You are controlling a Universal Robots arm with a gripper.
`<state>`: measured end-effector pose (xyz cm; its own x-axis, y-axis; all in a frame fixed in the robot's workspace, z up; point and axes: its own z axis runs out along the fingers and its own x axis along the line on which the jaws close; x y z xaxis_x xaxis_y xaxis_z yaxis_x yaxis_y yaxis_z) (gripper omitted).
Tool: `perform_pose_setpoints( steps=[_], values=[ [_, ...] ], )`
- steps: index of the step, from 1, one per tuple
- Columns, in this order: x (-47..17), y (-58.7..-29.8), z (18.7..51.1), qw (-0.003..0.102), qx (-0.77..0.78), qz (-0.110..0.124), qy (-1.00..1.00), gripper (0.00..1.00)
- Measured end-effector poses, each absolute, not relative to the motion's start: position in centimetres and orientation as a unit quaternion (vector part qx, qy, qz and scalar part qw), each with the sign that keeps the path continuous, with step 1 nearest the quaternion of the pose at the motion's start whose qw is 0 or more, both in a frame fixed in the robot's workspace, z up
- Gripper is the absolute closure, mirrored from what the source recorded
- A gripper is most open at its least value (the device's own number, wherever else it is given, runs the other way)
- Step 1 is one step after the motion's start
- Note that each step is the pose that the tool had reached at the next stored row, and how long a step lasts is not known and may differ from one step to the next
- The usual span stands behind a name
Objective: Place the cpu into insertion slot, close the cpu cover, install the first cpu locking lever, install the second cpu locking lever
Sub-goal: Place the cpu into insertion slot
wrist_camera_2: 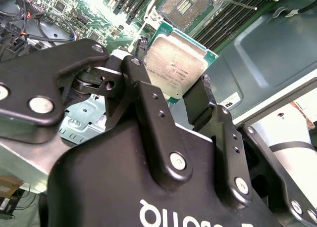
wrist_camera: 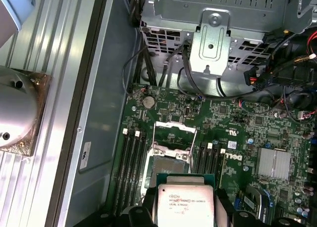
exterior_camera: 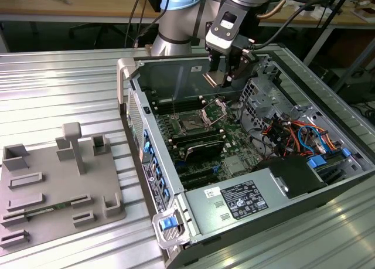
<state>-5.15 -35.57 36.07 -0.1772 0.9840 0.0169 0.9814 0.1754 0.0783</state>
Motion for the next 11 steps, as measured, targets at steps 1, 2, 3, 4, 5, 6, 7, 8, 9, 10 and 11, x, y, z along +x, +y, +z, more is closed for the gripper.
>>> perform_pose_setpoints(
  steps=[1,2,3,4,5,6,7,8,9,10,11],
  values=[
    [-5.15,-35.57,36.06,0.019,0.641,0.035,0.766,0.45],
    [-5.15,-35.57,36.06,0.019,0.641,0.035,0.766,0.45],
    [-5.15,-35.57,36.05,0.019,0.641,0.035,0.766,0.45],
    [-5.15,-35.57,36.04,0.019,0.641,0.035,0.766,0.45],
    [-5.15,-35.57,36.03,0.019,0.641,0.036,0.766,0.45],
    [-5.15,-35.57,36.0,0.019,0.641,0.036,0.766,0.45],
    [-5.15,-35.57,35.98,0.019,0.641,0.036,0.766,0.45],
    [-5.15,-35.57,35.94,0.019,0.641,0.036,0.766,0.45],
    [-5.15,-35.57,35.89,0.019,0.641,0.036,0.766,0.45],
    [-5.15,-35.57,35.83,0.019,0.641,0.036,0.766,0.45],
    [-5.18,-35.57,35.71,0.019,0.641,0.036,0.766,0.45]
  ],
)
